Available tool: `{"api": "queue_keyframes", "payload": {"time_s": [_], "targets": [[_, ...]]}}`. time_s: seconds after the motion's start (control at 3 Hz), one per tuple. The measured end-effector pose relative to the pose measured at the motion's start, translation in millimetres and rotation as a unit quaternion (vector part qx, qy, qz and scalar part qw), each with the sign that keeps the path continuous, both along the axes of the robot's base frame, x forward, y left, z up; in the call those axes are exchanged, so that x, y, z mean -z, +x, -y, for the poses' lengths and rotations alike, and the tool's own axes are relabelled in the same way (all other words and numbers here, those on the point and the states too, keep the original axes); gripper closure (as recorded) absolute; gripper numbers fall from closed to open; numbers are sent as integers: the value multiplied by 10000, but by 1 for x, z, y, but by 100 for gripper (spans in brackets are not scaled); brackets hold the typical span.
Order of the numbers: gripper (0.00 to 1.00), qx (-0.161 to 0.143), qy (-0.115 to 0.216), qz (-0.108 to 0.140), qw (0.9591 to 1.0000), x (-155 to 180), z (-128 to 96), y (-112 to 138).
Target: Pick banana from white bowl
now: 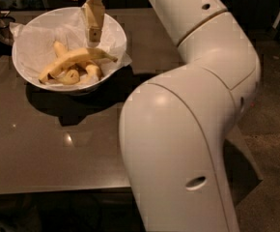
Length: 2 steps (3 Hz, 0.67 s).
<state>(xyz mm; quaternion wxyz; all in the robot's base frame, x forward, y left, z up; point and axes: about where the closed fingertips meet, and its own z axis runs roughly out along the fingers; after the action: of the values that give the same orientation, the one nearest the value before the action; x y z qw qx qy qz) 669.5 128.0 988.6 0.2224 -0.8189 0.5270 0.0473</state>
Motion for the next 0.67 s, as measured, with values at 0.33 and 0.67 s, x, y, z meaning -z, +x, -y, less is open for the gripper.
{"api": "queue_keyframes", "payload": {"time_s": [0.33,0.67], "targets": [[19,-13,-30,-23,10000,8,-16,9],[28,11,-28,-99,9999,16,-26,16]]}}
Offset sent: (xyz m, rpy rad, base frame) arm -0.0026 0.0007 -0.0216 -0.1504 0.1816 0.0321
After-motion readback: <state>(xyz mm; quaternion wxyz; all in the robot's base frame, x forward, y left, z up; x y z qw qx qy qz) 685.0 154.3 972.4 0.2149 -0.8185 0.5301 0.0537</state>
